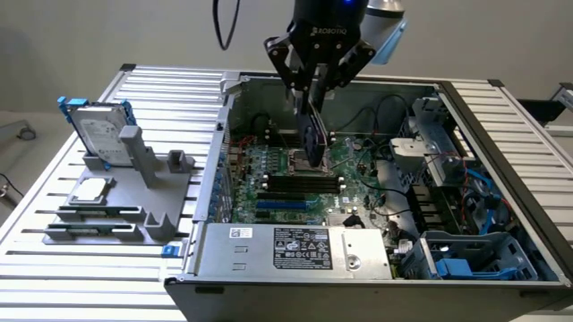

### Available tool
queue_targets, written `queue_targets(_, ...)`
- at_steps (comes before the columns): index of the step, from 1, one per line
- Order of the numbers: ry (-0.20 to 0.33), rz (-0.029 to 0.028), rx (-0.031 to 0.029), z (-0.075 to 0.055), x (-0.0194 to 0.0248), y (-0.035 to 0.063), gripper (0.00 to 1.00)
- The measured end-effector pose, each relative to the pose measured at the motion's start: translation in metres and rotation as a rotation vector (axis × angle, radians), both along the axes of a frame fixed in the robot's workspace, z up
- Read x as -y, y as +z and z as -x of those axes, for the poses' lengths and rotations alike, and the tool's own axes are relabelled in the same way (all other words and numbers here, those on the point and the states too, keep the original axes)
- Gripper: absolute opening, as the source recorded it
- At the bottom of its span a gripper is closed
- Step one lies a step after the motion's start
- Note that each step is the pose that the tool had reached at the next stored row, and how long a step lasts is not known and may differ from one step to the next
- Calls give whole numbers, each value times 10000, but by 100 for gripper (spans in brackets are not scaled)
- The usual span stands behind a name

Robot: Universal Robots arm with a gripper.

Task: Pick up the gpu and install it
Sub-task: 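Insert the gpu into the slot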

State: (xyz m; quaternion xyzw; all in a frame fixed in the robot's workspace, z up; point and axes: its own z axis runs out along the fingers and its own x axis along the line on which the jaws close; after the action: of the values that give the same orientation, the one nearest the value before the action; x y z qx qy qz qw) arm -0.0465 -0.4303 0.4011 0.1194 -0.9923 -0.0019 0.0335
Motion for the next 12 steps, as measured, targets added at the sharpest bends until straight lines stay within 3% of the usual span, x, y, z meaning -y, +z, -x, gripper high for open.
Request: queue_targets(12,2185,0,0,0,0,-64,26)
